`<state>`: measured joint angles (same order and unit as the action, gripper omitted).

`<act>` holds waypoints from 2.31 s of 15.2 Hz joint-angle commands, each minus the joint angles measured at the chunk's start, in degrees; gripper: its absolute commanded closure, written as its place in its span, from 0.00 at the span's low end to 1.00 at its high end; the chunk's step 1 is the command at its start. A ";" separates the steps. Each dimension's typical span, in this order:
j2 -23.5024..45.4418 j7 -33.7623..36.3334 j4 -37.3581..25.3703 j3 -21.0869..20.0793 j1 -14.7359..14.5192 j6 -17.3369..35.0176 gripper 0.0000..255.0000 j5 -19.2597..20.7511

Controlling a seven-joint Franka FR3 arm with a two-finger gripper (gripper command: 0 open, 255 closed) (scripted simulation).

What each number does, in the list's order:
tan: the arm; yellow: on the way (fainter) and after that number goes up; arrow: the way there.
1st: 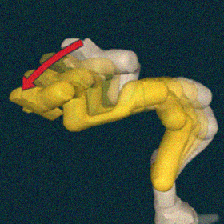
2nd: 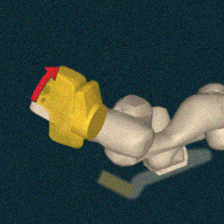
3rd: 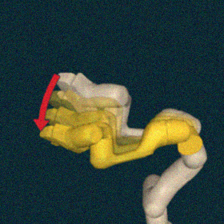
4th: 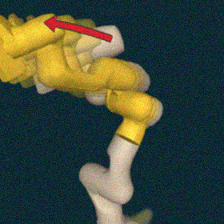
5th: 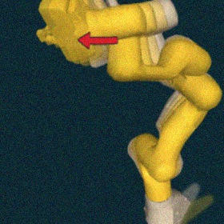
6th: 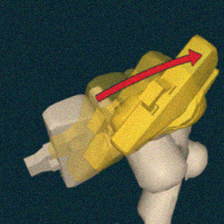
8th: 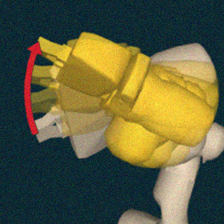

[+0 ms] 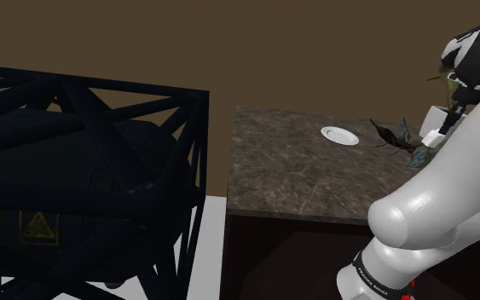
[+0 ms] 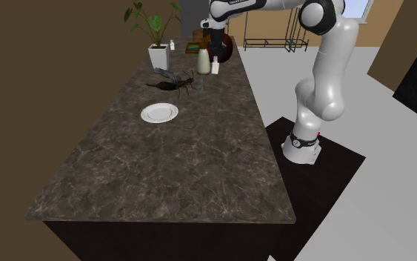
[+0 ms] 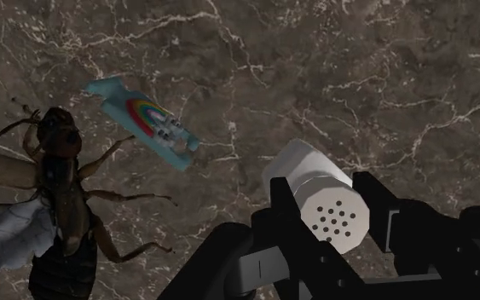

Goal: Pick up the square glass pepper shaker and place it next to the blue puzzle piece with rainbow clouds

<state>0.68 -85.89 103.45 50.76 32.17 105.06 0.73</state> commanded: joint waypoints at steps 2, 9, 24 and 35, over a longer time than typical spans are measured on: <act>3.79 -6.19 -3.14 2.39 2.96 -0.76 1.00 -3.28; 16.26 -20.55 -13.67 4.33 14.85 -4.12 1.00 -14.01; 24.89 -28.51 -14.79 2.20 23.77 0.40 1.00 -21.00; 26.96 -29.98 -8.71 0.83 23.72 7.71 1.00 -23.18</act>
<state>27.32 -115.70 94.36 51.78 55.78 112.16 -22.15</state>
